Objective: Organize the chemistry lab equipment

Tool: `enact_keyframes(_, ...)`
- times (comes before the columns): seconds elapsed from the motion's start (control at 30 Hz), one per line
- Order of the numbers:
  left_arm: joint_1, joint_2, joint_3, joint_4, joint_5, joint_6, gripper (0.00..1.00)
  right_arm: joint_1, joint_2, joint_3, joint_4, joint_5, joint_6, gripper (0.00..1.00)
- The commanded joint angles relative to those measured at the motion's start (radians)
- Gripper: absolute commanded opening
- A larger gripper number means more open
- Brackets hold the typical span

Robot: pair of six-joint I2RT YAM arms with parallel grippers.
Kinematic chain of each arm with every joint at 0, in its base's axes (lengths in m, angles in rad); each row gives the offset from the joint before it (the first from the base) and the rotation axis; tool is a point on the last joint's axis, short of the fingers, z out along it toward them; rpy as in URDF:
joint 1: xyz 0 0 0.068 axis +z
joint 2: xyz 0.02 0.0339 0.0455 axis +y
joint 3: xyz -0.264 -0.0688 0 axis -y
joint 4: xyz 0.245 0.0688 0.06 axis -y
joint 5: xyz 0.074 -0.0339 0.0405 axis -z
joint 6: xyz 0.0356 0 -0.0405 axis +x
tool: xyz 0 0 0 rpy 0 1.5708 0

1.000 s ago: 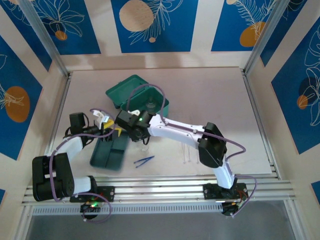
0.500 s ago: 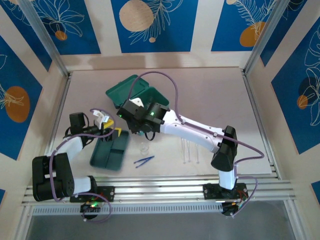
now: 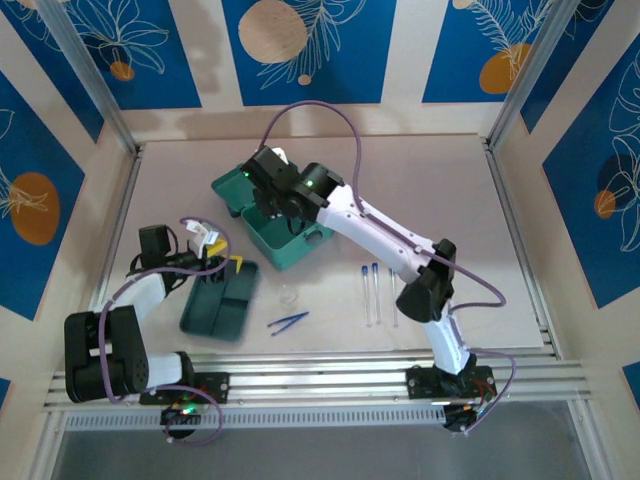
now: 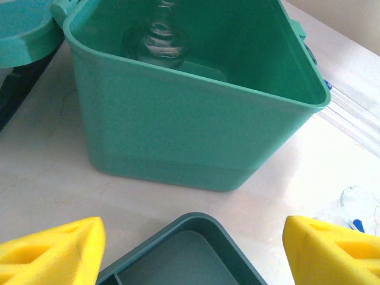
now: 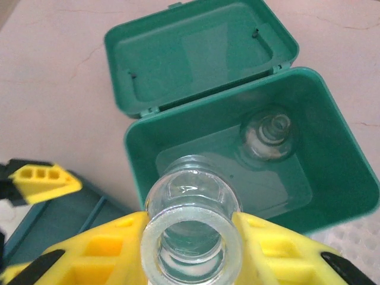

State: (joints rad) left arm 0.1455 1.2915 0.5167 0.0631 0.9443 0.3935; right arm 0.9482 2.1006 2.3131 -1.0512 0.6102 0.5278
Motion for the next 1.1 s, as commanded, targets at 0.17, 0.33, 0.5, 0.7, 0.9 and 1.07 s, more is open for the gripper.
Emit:
enact_keyframes(0.17,-0.011,0.003,0.007,0.001,0.002,0.004,0.78,-0.103,0.138,0.093,-0.047,-0.091,-0.015,0.33)
enact_keyframes(0.33,-0.011,0.002,0.006,0.000,0.001,0.005,0.78,-0.146,0.156,0.038,-0.042,-0.132,-0.005,0.32)
enact_keyframes(0.5,-0.011,0.002,0.008,0.000,0.000,0.004,0.79,-0.162,0.151,-0.037,-0.025,-0.136,-0.003,0.33)
enact_keyframes(0.7,-0.011,0.002,0.007,0.000,-0.001,0.004,0.79,-0.199,0.143,-0.109,0.001,-0.160,-0.003,0.32)
enact_keyframes(0.9,-0.011,0.001,0.008,0.001,-0.001,0.004,0.79,-0.228,0.137,-0.143,0.020,-0.179,-0.017,0.33)
enact_keyframes(1.07,-0.011,0.001,0.008,0.001,-0.002,0.005,0.78,-0.258,0.151,-0.141,0.027,-0.201,-0.030,0.33)
